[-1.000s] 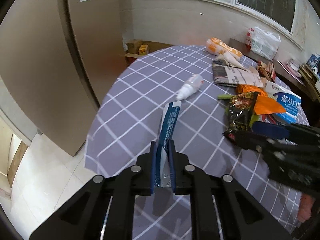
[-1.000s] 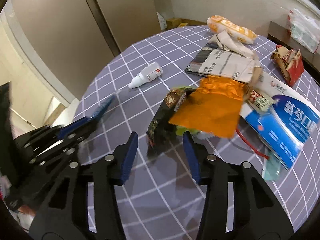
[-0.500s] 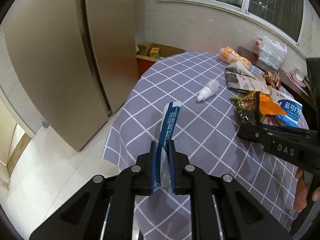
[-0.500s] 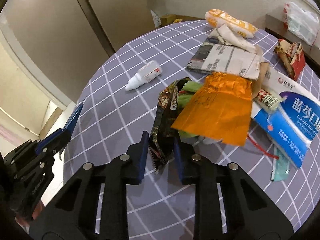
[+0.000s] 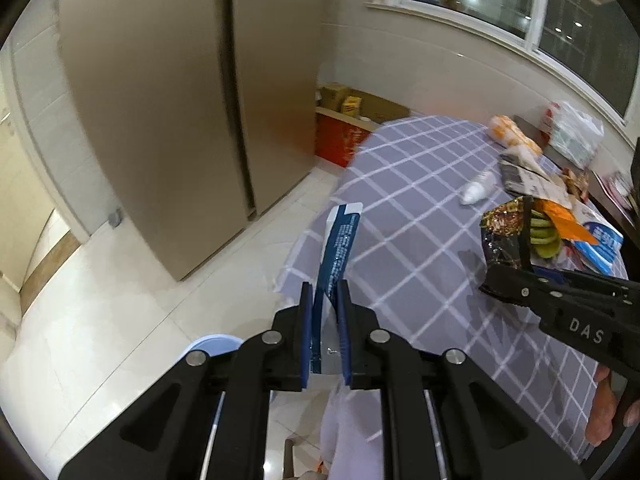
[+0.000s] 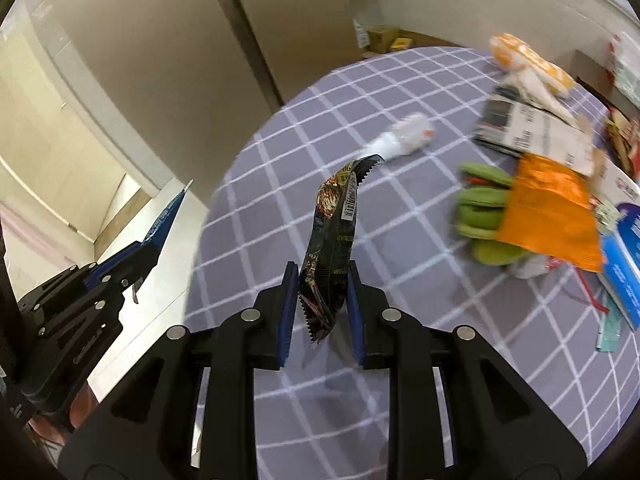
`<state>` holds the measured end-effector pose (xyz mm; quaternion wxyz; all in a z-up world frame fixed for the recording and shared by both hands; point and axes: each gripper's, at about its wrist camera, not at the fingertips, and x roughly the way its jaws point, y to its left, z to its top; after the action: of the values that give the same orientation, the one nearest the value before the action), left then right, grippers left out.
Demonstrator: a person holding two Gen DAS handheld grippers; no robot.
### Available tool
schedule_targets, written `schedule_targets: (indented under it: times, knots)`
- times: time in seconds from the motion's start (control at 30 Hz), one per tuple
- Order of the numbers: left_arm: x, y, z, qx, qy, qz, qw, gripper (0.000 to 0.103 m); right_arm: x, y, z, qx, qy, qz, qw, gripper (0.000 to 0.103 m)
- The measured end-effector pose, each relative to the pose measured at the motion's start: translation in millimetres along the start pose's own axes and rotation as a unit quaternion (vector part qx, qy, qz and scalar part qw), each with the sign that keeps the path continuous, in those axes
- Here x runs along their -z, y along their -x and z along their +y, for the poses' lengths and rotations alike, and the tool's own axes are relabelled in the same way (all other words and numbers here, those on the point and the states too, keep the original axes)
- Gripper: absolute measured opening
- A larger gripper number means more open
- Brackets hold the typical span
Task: Collect trash
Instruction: 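Carry the tube and dark wrapper with both tools over the blue bin, then open both tools to drop the tube and wrapper into the bin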
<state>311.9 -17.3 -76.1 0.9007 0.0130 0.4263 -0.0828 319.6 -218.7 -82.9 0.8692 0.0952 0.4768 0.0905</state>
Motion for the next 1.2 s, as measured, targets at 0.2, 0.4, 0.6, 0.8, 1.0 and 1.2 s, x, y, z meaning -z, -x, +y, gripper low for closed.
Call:
schedule_targets:
  times: [0.2, 0.4, 0.6, 0.8, 1.0, 1.2]
  knots:
    - [10.0, 6.3, 36.8, -0.029, 0.033, 0.002, 0.9990, 0.012, -2.3, -14.5, 39.5, -0.020, 0.028, 0.012, 0.999, 0.023]
    - [23.3, 14.5, 78.1, -0.056, 0.072, 0.007, 0.9958, 0.012, -2.4, -30.2, 81.8, -0.042, 0.061, 0.026, 0.997, 0.023]
    - [36.6, 16.4, 111.5, -0.080, 0.103, 0.018, 0.9913, 0.012, 2.4, -45.7, 119.4, -0.059, 0.095, 0.043, 0.993, 0.023]
    - [45.0, 11.4, 131.8, -0.095, 0.122, 0.031, 0.9875, 0.012, 6.2, -62.9, 145.2, -0.066, 0.120, 0.063, 0.989, 0.023]
    - [47.9, 8.3, 144.2, -0.128, 0.128, 0.025, 0.9831, 0.055, 11.6, -78.7, 159.5, -0.067, 0.134, 0.081, 0.985, 0.023]
    - [56.3, 5.2, 159.5, -0.130, 0.141, 0.038, 0.9807, 0.055, 16.8, -95.9, 174.2, -0.062, 0.145, 0.099, 0.982, 0.023]
